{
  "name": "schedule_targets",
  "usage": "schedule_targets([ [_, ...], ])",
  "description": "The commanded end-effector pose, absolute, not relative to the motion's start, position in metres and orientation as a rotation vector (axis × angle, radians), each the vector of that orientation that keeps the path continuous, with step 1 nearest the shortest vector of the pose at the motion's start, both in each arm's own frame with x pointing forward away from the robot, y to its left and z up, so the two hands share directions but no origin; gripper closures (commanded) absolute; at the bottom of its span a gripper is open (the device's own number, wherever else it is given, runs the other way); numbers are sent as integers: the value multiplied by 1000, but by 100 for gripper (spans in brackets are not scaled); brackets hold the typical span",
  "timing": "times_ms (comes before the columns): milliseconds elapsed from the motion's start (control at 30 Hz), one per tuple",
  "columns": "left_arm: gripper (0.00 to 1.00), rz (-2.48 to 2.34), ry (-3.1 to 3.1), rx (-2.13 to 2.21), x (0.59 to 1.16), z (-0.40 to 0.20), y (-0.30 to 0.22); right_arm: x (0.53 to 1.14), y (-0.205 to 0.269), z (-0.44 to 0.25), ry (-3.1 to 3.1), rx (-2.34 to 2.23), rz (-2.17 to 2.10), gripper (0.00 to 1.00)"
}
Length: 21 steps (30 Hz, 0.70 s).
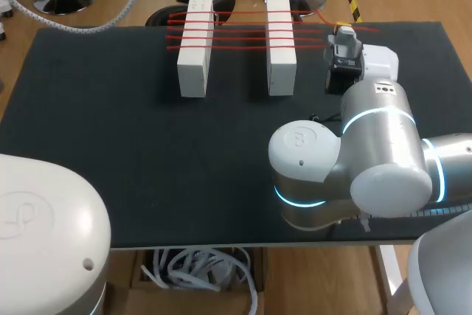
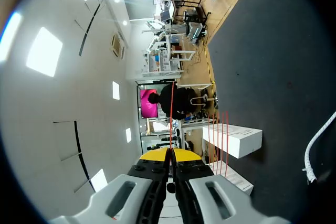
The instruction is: Grab the tape and strap the tape.
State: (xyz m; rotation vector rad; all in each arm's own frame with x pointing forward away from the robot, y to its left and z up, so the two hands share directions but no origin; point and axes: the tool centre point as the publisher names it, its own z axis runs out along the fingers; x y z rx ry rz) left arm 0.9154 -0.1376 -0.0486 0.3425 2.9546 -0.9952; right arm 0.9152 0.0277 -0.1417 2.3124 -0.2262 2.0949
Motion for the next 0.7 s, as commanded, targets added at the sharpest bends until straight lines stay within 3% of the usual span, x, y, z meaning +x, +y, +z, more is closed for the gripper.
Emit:
schedule_targets([
  [33,100,-992,2956,342,915,-48,-137,915,29,-139,-227,2317,2086,100],
  [400,100,-992,2956,342,915,-48,-137,909,22,-113,469,1769,1938,100],
  [700,100,-992,2956,342,915,-48,-137,908,13,-106,416,1729,1927,100],
])
